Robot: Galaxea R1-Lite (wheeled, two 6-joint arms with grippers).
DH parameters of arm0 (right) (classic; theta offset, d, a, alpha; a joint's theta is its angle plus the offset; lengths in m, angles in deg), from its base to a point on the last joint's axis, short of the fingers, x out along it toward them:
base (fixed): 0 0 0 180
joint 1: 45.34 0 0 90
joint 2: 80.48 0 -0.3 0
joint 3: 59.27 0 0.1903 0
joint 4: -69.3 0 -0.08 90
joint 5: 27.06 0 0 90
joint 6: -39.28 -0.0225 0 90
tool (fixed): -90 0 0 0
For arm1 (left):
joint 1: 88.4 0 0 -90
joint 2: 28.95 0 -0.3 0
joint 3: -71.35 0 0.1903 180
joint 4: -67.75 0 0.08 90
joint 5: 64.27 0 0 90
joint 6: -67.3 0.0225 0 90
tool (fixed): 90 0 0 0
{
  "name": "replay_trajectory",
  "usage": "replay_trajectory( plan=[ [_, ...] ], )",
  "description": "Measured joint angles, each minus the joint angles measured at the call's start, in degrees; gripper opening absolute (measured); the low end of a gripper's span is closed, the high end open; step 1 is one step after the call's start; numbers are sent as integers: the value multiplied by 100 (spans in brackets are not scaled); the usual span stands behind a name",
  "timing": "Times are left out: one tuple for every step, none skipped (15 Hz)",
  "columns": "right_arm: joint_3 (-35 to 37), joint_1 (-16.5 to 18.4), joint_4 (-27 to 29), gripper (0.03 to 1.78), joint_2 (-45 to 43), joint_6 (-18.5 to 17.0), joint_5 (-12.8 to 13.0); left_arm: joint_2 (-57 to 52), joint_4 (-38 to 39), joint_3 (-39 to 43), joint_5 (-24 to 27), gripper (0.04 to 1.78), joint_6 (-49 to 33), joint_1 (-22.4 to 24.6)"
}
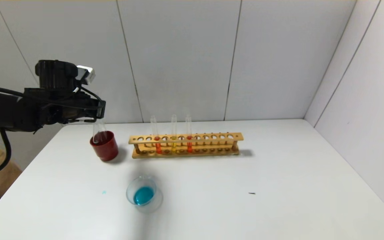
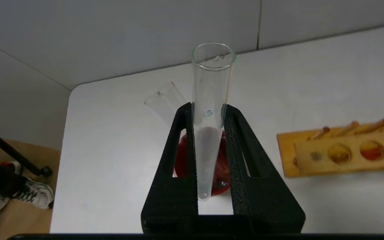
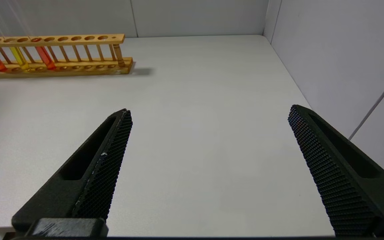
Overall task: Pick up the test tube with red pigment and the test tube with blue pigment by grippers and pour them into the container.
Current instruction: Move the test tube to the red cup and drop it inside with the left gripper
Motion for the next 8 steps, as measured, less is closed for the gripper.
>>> replay_trajectory(
  plan=[
    [0,0,0,171,0,-2,0,102,35,-127,-50,32,-151,2],
    [0,0,0,171,0,-2,0,193,40,-261,-89,32,-315,2],
    [0,0,2,171,0,-2,0,280,32,-402,-121,32,-485,2],
    [0,0,0,171,0,-2,0,339,22,-512,-130,32,-612,2],
    [0,0,-2,171,0,-2,0,399,22,-601,-144,32,-739,2],
    [0,0,0,171,0,-2,0,457,38,-684,-207,32,-864,2],
    [0,0,2,171,0,-2,0,501,43,-746,-293,32,-974,5],
    [0,0,0,171,0,-2,0,535,46,-789,-328,32,-1065,9]
  ],
)
